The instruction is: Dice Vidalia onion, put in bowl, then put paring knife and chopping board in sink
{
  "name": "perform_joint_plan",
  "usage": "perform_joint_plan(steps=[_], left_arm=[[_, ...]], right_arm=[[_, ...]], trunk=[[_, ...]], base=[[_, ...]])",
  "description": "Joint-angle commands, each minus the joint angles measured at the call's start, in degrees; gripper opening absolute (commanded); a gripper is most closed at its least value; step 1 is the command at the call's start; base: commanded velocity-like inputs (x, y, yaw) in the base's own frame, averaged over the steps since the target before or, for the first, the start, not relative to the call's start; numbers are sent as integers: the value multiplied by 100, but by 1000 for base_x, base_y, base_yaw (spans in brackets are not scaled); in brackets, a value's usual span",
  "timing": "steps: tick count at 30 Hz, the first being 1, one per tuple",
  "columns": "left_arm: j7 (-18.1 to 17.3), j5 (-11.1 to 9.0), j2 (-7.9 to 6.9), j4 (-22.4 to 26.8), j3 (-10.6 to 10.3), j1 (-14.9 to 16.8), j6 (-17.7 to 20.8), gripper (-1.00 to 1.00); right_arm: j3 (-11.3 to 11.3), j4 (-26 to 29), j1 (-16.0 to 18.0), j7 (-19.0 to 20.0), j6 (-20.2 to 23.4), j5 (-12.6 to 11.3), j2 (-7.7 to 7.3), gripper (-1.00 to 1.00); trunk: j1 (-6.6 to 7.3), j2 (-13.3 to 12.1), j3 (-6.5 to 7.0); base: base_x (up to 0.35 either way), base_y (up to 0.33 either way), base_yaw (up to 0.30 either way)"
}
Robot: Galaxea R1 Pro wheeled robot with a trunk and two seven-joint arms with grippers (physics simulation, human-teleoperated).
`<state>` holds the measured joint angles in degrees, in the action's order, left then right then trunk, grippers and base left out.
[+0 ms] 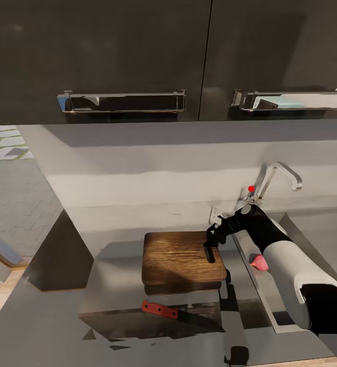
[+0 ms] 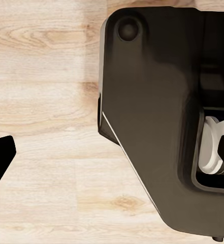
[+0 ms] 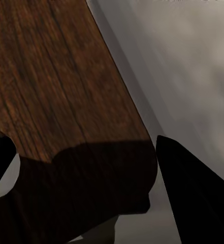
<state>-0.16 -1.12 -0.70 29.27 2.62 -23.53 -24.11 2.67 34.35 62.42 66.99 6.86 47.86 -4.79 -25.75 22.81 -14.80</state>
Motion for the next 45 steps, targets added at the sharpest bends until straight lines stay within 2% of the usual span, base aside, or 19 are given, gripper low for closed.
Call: perform_joint_plan(steps=[1, 32, 33, 45], left_arm=[[-2, -11, 2, 9, 2, -2, -6, 100], [-2, -11, 3, 8, 2, -2, -7, 100], [-2, -11, 2, 7, 2, -2, -7, 100], [-2, -11, 3, 8, 2, -2, -9, 100]], right_arm=[[23, 10, 5, 29, 69, -14, -4, -100], [23, 10, 5, 62, 71, -5, -11, -100], [23, 10, 5, 65, 71, -5, -11, 100], [23, 10, 3, 52, 69, -5, -13, 100]], trunk=[[-4, 11, -10], [-4, 11, -10], [-4, 11, -10], [-4, 11, -10]], base=[[0, 0, 0], [0, 0, 0], [0, 0, 0], [0, 0, 0]])
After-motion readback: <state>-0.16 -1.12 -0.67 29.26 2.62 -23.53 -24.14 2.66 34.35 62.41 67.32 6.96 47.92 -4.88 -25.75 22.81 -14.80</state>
